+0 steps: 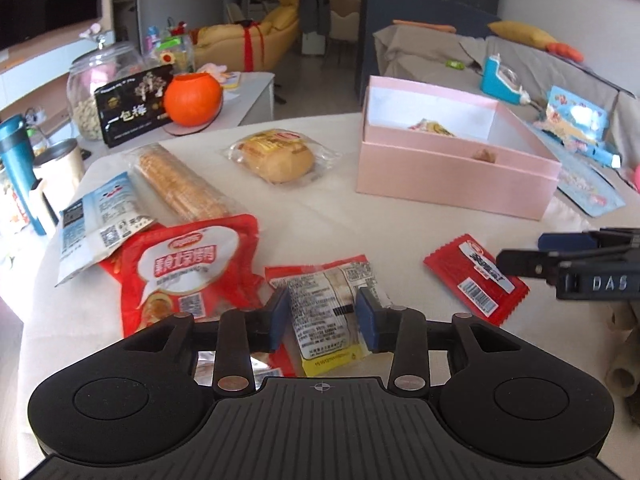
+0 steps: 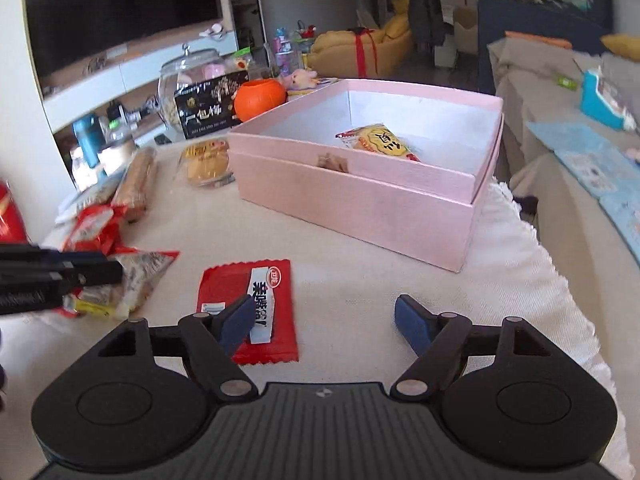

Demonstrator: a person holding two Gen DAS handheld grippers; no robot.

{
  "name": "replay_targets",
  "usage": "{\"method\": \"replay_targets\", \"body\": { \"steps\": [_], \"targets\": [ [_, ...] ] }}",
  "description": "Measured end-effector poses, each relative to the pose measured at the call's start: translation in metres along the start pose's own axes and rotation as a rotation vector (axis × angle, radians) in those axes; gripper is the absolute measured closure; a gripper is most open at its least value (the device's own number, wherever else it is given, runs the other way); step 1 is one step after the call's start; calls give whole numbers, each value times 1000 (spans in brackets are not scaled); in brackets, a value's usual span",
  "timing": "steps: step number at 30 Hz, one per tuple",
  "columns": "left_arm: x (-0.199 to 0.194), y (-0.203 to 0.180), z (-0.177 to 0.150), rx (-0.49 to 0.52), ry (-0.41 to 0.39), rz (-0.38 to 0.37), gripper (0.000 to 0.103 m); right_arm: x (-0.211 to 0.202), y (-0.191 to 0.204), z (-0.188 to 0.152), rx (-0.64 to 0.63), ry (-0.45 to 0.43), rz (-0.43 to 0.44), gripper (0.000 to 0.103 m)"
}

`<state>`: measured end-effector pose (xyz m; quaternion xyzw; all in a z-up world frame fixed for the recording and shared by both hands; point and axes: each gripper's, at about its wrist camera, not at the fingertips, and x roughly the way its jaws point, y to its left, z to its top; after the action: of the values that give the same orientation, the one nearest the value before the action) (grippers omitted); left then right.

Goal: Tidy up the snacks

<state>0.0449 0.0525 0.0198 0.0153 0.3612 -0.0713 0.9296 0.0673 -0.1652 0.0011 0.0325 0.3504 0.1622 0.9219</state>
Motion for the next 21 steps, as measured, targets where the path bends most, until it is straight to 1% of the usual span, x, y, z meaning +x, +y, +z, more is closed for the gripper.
{"method": "replay_targets", "body": {
  "steps": [3,5,8,9,10,12,15,16,19,21],
  "targets": [
    [3,-10,4,24,10,-26,62,0,-14,0,74,-13,6,24],
    [0,-14,5,26,-1,-53,62,1,-15,-1,81,-18,11,24],
    [-19,-15,8,5,-105,-40,62,0,-10,-3,63,-21,-8,24],
    [-24,-16,10,10,-134,-50,62,0,-9,-4,57,-22,-14,24],
    [-26,-19,13,22,-142,-65,62,1,-8,-4,54,-22,-17,24],
    [-21,-27,15,65,-110,-69,62,2,-6,-3,53,-21,-19,24],
    [0,-44,12,144,-30,-30,62,0,-7,-4,63,-26,-23,24],
    [6,-48,7,172,-12,-23,59,0,-7,-4,68,-30,-29,24],
    [9,-57,0,217,-20,-19,45,-1,-10,-4,90,-35,-33,24],
    [8,-55,0,208,-16,-51,42,0,-10,-4,97,-37,-30,24]
  ]
}}
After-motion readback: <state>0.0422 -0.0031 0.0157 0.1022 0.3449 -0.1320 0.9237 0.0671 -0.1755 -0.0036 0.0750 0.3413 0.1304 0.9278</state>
